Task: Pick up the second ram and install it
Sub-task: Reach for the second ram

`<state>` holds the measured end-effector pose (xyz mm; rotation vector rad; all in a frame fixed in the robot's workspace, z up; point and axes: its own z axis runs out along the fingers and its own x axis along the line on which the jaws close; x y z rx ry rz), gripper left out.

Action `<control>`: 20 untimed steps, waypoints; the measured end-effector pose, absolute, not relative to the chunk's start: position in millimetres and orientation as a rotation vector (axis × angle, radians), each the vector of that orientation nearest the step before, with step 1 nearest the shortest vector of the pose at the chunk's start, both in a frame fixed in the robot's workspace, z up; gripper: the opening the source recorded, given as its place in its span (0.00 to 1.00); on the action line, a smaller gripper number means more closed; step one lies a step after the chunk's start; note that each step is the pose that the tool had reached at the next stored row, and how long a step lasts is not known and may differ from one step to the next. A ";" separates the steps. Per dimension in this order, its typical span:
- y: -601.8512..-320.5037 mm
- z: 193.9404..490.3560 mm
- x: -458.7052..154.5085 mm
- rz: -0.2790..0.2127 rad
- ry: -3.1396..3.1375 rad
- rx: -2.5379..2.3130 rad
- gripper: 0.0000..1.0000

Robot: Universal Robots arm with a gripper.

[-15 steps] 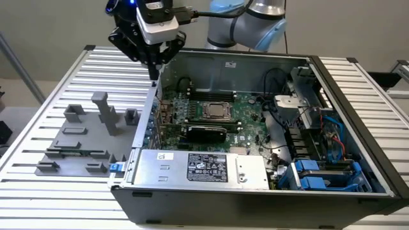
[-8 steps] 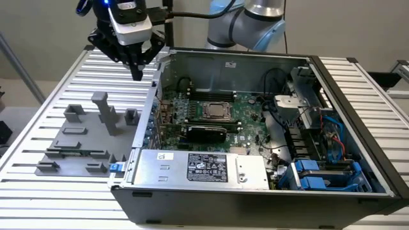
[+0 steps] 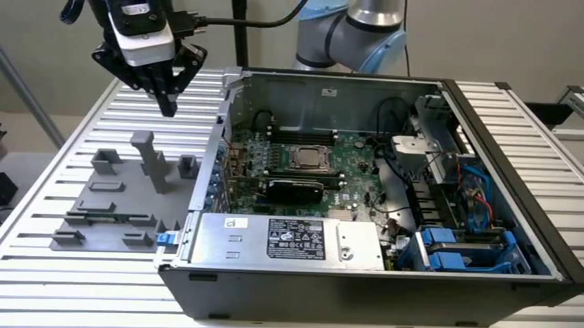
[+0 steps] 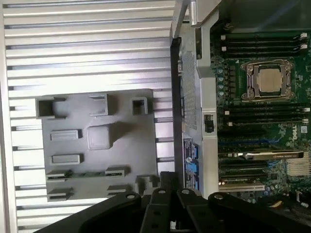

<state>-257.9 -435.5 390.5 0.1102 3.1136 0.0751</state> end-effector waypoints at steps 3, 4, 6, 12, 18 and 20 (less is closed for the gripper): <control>-436.2 389.2 -271.8 0.075 3.114 0.110 0.00; -436.4 388.6 -276.3 0.075 3.114 0.110 0.00; -436.8 387.3 -285.4 0.075 3.114 0.110 0.00; -437.7 381.6 -312.7 0.075 3.114 0.110 0.00; -438.2 373.2 -339.6 0.075 3.114 0.110 0.00; -438.4 370.2 -348.7 0.075 3.114 0.110 0.00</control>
